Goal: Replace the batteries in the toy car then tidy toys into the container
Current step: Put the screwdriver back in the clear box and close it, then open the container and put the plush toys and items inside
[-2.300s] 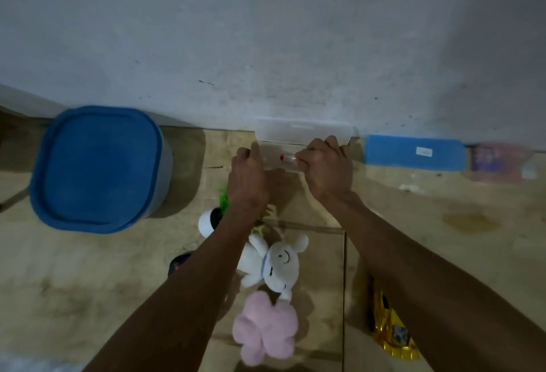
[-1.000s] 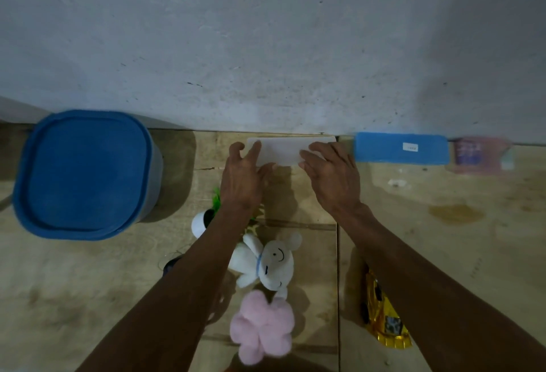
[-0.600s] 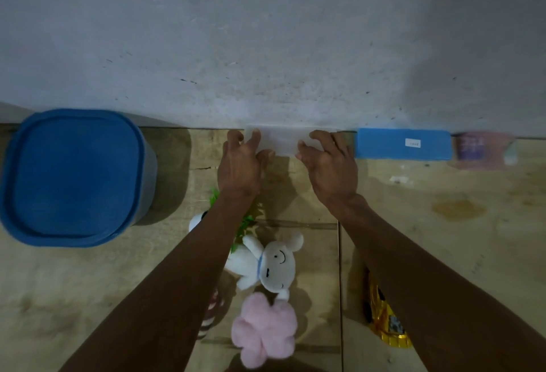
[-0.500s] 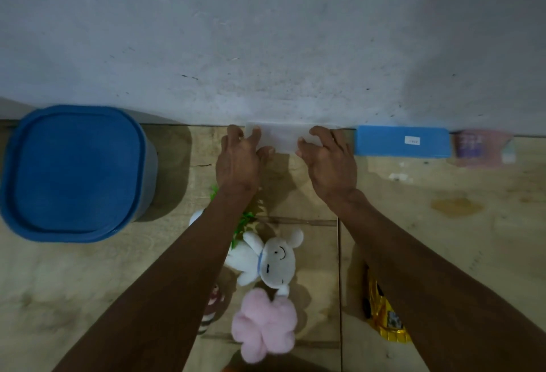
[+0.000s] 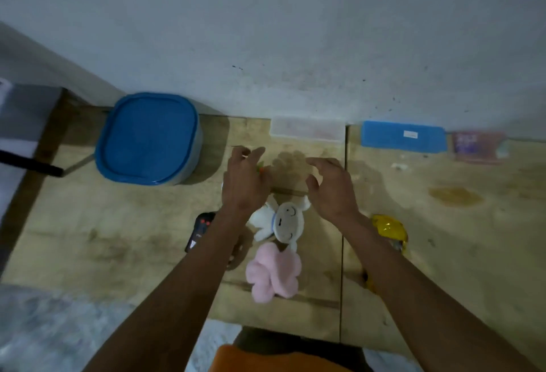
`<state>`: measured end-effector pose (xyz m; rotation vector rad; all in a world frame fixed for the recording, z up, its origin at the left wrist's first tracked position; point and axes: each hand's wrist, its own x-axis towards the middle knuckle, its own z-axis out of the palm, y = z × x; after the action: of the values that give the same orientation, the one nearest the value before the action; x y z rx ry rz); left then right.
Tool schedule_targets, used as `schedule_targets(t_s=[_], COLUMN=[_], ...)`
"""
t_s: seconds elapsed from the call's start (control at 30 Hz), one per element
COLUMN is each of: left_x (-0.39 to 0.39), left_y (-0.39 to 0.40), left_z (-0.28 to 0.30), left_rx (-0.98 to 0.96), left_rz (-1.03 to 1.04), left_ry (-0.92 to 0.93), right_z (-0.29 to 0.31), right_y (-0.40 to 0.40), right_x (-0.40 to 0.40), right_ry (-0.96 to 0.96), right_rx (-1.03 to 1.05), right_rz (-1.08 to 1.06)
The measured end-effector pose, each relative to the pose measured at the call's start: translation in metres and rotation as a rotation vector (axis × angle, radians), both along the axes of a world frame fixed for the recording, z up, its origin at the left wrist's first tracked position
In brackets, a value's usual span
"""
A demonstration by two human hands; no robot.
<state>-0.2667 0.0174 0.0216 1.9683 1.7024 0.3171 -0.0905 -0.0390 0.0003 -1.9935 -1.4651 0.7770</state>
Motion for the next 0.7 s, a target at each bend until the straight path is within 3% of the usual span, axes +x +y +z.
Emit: schedule_targets(t_s=[0.1,0.37,0.53,0.7], left_x=[-0.033,-0.123,-0.178,-0.242], left_y=[-0.039,-0.076,-0.056,0.015], left_z=[0.015,0.028,0.023,0.02], left_rx=[0.123,0.065,0.05,0.085], left_rz=[0.046,0.237,0.33,0.388], left_ry=[-0.035,-0.029,-0.064,-0.065], right_z=[0.008,0.034,0.03,0.031], right_y=[-0.023,-0.057,-0.013,0.065], right_x=[-0.032,-0.115,-0.165,-0.225], right_ry=[0.108,0.226,0.261,0.22], right_rx=[0.052,0.087,0.039,-0.025], right_rz=[0.026,0.043,0.047,-0.059])
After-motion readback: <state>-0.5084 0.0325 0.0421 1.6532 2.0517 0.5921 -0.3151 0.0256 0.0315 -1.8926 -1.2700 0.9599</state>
